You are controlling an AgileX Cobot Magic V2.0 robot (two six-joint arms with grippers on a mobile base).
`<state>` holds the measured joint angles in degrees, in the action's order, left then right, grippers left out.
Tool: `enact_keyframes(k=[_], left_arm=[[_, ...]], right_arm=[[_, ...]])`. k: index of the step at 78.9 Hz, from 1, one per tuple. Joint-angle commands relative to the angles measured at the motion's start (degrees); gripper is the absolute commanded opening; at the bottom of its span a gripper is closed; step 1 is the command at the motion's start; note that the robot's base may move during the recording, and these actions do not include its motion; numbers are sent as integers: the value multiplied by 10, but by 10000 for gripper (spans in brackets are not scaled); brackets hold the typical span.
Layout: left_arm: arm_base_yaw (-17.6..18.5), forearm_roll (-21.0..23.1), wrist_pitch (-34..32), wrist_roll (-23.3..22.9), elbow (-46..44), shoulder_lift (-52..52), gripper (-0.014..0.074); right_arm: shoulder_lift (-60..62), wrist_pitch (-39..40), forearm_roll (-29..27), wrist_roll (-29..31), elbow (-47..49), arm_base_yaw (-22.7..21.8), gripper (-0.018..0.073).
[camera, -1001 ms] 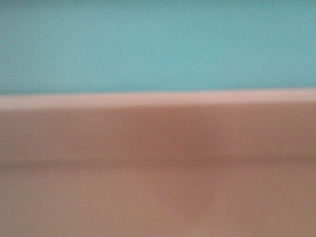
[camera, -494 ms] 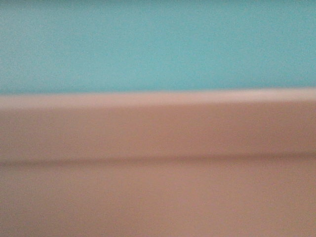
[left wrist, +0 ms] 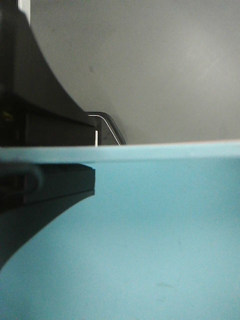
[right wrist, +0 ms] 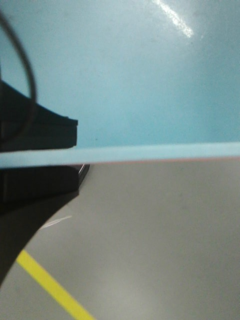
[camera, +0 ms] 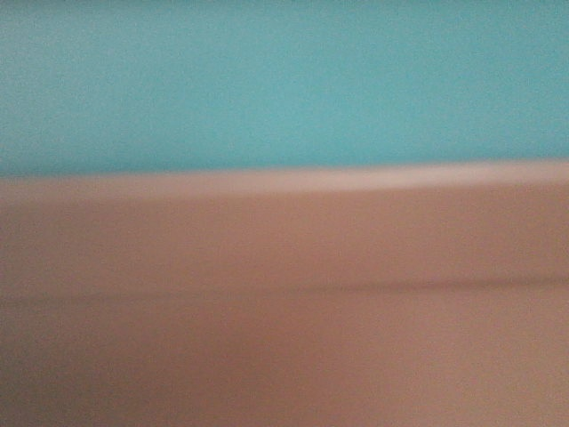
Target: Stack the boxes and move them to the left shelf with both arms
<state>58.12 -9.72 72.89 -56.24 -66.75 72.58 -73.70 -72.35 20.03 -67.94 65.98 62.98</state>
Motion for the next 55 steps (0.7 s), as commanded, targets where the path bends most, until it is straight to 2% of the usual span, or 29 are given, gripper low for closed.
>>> enact_keyframes(k=[1, 55], left_arm=[[20, 109, 20, -3, -30, -12, -7], [20, 110, 20, -3, -30, -12, -7]], right_arm=[[15, -27, -39, -7, 33, 15, 70], [15, -27, -39, -7, 33, 15, 70]])
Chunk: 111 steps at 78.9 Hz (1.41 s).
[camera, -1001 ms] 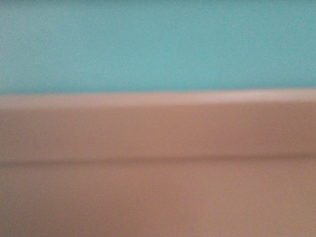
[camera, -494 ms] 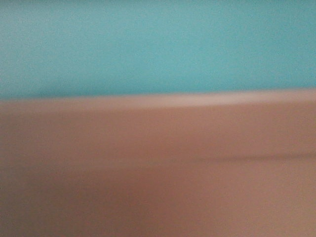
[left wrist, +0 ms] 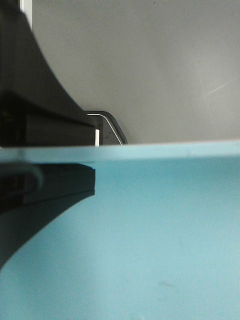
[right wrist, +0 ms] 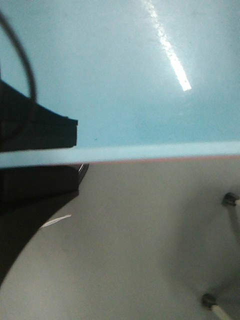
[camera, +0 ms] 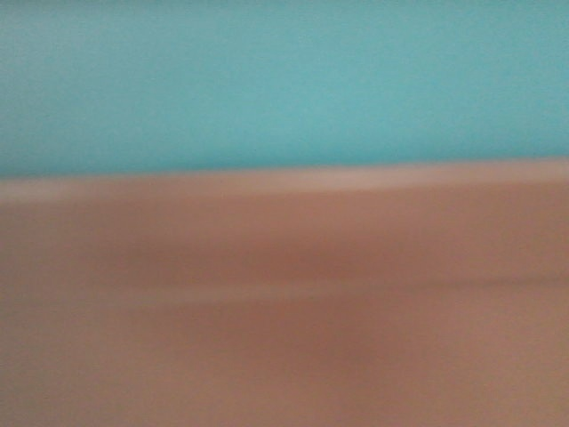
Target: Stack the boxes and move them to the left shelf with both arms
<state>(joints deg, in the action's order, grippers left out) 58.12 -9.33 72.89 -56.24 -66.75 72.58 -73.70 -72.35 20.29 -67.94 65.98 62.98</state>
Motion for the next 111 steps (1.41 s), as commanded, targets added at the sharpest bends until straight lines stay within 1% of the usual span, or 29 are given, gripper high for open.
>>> enact_keyframes(k=[1, 35, 50, 111], left_arm=[[20, 106, 20, -3, -30, -12, -7], [20, 110, 20, -3, -30, -12, -7], [20, 120, 20, -3, -30, -12, -7], [20, 120, 20, -3, -30, -12, -7]], right_arm=[[15, -27, -41, -7, 33, 15, 70], [15, -27, -41, -7, 33, 15, 70], [15, -27, -41, -7, 33, 15, 70], [15, -25, -41, -7, 33, 15, 70]])
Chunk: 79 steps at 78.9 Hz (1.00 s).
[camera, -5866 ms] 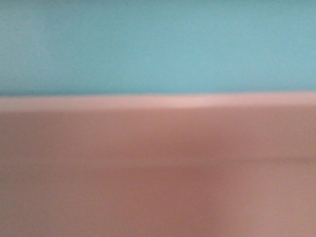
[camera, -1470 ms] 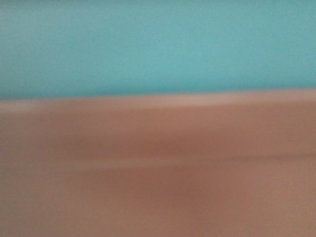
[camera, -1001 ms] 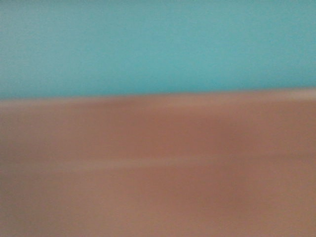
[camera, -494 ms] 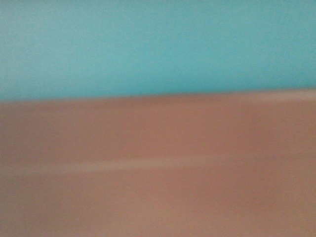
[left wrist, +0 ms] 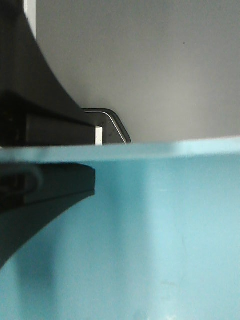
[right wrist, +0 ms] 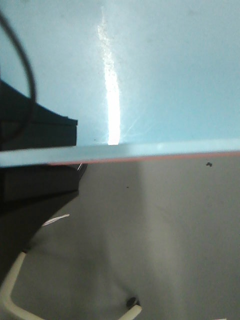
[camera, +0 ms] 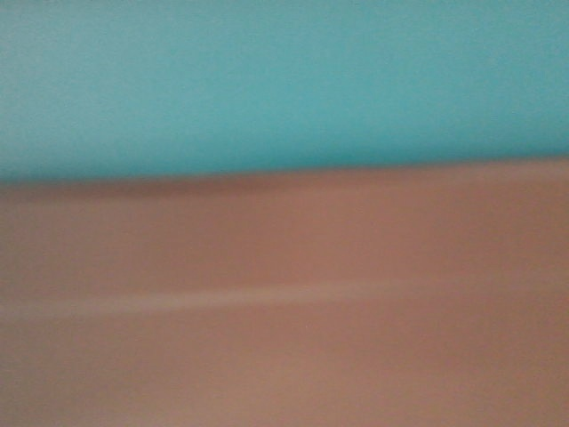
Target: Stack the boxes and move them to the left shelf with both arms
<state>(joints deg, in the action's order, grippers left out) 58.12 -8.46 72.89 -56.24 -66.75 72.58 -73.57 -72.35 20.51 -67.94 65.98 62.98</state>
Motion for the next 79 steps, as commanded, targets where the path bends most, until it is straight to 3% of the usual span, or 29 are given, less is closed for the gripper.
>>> enact_keyframes(k=[1, 79], left_arm=[[20, 111, 20, -3, -30, -12, -7], [20, 111, 20, -3, -30, -12, -7]], right_arm=[[13, -25, -43, -7, 33, 15, 70], [13, -25, -43, -7, 33, 15, 70]])
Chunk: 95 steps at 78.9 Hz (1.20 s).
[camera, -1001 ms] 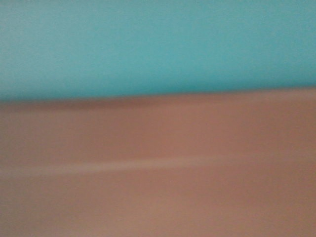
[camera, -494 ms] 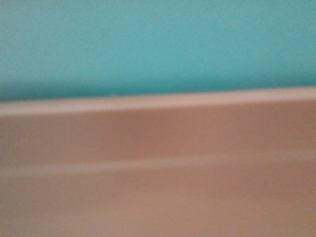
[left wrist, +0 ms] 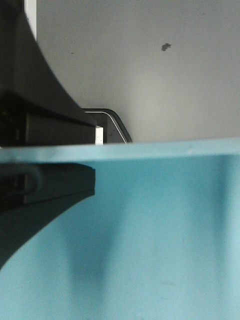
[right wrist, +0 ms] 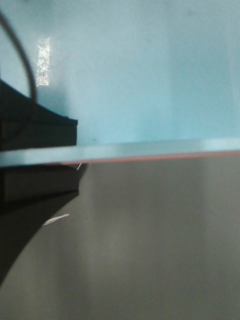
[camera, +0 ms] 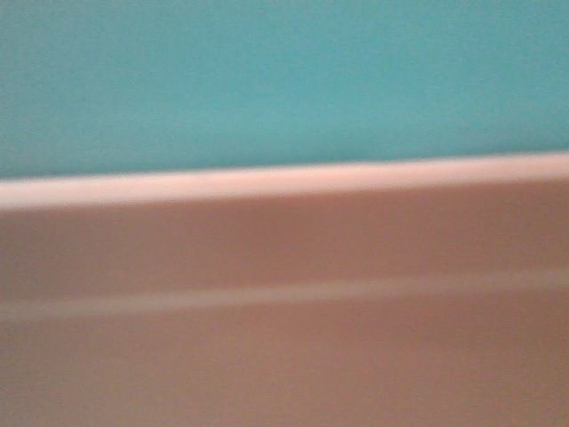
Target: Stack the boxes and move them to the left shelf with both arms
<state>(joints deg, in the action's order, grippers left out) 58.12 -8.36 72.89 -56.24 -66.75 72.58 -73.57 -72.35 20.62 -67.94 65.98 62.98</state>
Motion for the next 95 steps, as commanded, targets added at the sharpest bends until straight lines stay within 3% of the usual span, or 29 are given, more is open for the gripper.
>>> enact_keyframes(k=[1, 95], left_arm=[[20, 110, 20, -3, -30, -12, -7], [20, 110, 20, -3, -30, -12, -7]], right_arm=[[13, -25, -45, -7, 33, 15, 70], [13, -23, -45, -7, 33, 15, 70]])
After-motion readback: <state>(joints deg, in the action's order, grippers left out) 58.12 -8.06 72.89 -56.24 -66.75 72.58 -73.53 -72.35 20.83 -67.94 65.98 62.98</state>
